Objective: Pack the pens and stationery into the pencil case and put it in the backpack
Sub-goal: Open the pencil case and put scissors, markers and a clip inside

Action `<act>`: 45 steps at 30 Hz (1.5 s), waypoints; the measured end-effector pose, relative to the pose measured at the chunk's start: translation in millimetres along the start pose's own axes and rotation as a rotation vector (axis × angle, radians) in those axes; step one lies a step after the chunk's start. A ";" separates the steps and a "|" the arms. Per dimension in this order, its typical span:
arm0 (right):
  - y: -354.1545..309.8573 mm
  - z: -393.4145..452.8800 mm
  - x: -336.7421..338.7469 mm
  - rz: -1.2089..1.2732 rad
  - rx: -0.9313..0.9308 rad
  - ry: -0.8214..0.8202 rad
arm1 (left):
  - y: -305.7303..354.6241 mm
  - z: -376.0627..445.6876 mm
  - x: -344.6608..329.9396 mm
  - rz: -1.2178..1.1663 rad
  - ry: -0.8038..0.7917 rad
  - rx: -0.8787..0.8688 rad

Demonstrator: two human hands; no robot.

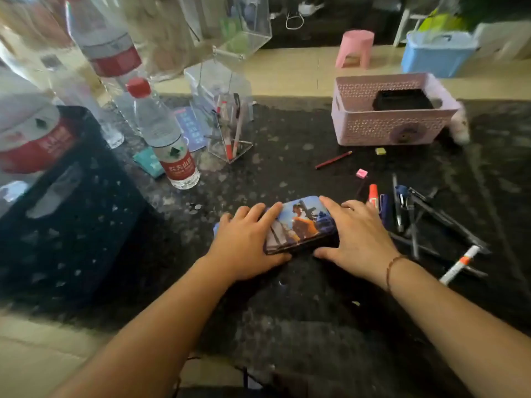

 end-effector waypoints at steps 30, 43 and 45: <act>-97.3 1.3 13.3 -0.265 0.282 -0.449 | -56.3 -79.0 -3.4 -0.541 -0.005 -0.200; -107.4 3.5 19.8 -0.275 0.250 -0.464 | -47.6 -88.6 -10.7 -0.698 0.025 -0.034; -103.1 1.1 18.0 -0.233 0.277 -0.418 | -48.4 -89.7 -11.3 -0.737 0.007 -0.017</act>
Point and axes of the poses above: each hand's wrist, its own z-axis towards the middle knuckle, its own x-axis out of the back of the hand, y = z × x, the point moved 1 cm from there along z, towards the middle knuckle, and after that the axes turned 6 degrees about -y, right-handed, at the moved point
